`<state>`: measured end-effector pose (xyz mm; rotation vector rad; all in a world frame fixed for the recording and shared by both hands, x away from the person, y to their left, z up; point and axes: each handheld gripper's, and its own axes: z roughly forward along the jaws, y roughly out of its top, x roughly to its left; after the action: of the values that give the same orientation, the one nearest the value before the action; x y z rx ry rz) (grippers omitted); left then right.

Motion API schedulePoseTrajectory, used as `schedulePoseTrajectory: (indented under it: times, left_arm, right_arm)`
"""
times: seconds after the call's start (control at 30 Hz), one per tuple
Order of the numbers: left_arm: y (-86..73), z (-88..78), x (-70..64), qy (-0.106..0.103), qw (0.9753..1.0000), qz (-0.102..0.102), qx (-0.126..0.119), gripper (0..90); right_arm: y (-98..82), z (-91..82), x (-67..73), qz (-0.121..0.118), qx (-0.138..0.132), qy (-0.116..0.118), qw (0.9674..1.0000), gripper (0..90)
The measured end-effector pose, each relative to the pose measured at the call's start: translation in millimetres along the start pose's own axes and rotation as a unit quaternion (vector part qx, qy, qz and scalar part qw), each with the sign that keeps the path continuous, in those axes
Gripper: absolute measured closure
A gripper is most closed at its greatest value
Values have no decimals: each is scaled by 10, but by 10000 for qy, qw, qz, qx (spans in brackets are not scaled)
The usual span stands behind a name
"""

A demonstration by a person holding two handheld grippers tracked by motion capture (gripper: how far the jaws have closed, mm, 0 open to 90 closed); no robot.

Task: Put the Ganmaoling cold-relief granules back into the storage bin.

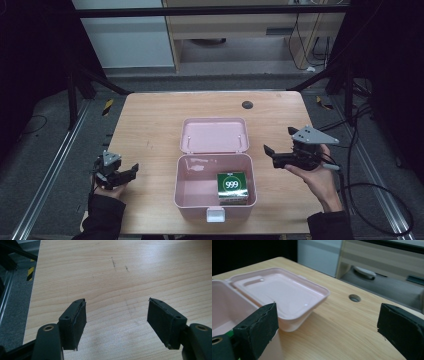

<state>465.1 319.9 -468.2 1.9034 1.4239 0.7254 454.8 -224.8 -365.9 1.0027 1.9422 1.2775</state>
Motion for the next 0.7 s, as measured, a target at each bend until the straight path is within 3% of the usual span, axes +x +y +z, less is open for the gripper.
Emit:
schedulePoseTrajectory:
  times: [0.13,0.17,0.23,0.27,0.37,0.57,0.63,0.7]
  left_arm:
    - [-1,-1,2,6,10000,4,1,305]
    - [-1,-1,2,10,10000,8,2,305]
    - [-2,2,3,14,10000,5,3,303]
    - [-3,4,3,14,10000,7,8,303]
    - [-8,10,0,19,10000,23,15,301]
    - [-24,41,6,19,10000,28,43,297]
    - [-39,66,14,-8,10000,36,43,291]
    - [-49,98,21,7,10000,52,82,288]
  right_arm:
    - [-227,17,-86,200,-17,-467,9987,40]
    - [-227,17,-86,200,-17,-467,9987,40]
    - [-382,19,-158,379,-59,-773,9963,45]
    - [-382,19,-158,379,-59,-773,9963,45]
    - [-586,37,-219,472,77,-1064,9932,50]
    - [-803,74,-282,511,319,-1269,9901,48]
    - [-966,108,-318,515,549,-1353,9879,47]
    - [-1017,117,-334,514,617,-1405,9868,48]
